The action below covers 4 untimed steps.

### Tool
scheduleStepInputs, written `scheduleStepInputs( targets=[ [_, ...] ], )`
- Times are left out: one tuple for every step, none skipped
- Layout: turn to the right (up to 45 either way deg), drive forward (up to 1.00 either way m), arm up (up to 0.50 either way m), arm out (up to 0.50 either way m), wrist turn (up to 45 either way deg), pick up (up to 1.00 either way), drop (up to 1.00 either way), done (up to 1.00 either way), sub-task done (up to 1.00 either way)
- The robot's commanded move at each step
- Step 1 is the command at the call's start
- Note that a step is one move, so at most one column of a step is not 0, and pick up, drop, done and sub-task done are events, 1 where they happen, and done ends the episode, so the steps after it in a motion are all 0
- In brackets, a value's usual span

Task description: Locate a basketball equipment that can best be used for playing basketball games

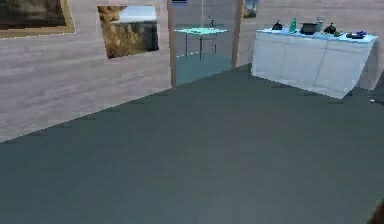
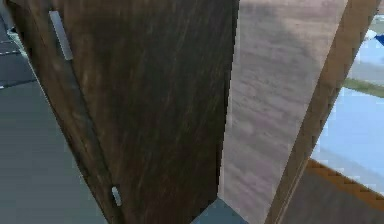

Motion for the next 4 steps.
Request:
scheduleStepInputs(
  targets=[
    [0.0, 1.00, 0.00, 0.00, 0.0, 0.00, 0.00, 0.00, 0.00],
    [0.0, 1.00, 0.00, 0.00, 0.0, 0.00, 0.00, 0.00, 0.00],
    [0.0, 1.00, 0.00, 0.00, 0.0, 0.00, 0.00, 0.00, 0.00],
    [3.0, 0.00, 0.00, 0.00, 0.0, 0.00, 0.00, 0.00, 0.00]
  ],
)
